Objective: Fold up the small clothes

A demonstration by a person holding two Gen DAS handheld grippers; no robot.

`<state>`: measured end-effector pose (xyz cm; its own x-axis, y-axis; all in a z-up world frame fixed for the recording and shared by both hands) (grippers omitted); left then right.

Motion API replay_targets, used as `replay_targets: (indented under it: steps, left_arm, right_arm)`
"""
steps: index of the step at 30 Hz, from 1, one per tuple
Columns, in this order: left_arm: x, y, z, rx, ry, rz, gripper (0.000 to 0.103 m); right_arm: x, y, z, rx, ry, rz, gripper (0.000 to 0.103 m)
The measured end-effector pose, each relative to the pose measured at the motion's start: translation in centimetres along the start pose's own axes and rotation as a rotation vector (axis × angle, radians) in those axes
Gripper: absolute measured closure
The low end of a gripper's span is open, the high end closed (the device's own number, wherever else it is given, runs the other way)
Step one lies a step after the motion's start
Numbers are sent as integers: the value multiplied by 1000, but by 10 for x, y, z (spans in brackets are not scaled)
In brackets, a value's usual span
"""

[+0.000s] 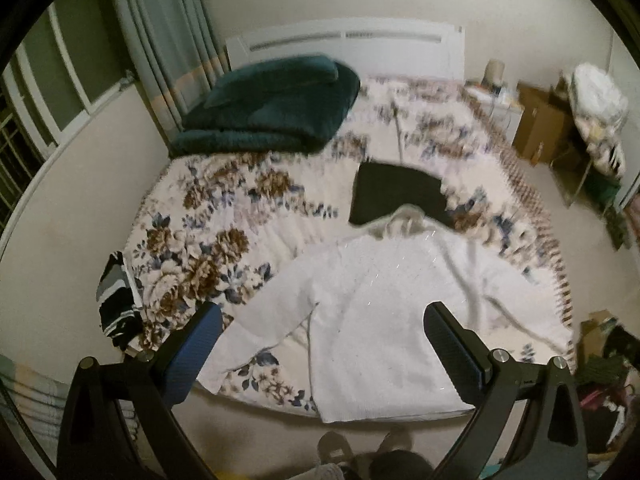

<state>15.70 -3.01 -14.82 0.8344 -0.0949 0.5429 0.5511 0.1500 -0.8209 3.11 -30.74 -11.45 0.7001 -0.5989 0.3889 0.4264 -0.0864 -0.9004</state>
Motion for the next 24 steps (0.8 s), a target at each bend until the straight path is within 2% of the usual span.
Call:
replay_targets:
  steps: [3, 8, 11, 15, 18, 21, 24]
  left_arm:
    - [-10, 52, -22, 36, 24, 49, 0]
    - [-31, 140, -70, 106, 53, 133, 0]
    - [-46, 196, -100, 151, 60, 188, 0]
    - [-73, 268, -137, 166, 27, 302, 0]
    - [-89, 313, -164, 177, 19, 345, 0]
    - [-100, 345, -190, 195, 20, 362, 0]
    - [-105, 364, -210, 184, 0, 367, 0]
  right_arm:
    - [6, 65, -68, -63, 146, 34, 0]
    - [21, 184, -181, -111, 357, 102, 2]
    - [36, 259, -255, -109, 483, 128, 2]
    - [44, 350, -348, -115, 668, 130, 7]
    - [44, 410, -401, -120, 776, 136, 14]
    - [43, 457, -439, -77, 887, 114, 26]
    - [52, 473, -459, -80, 944, 16, 28]
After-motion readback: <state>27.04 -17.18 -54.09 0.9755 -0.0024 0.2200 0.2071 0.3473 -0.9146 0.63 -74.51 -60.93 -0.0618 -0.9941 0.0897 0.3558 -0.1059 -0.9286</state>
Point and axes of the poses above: each gripper's, at about its wrist camera, not at the fingertips, and y roughly the way its jaws point, z to its left, x to its top, the point moved 5 cm from there along y, roughly the way its jaws point, and after that the axes turned 3 degrees about x, right-handed, at the moved point
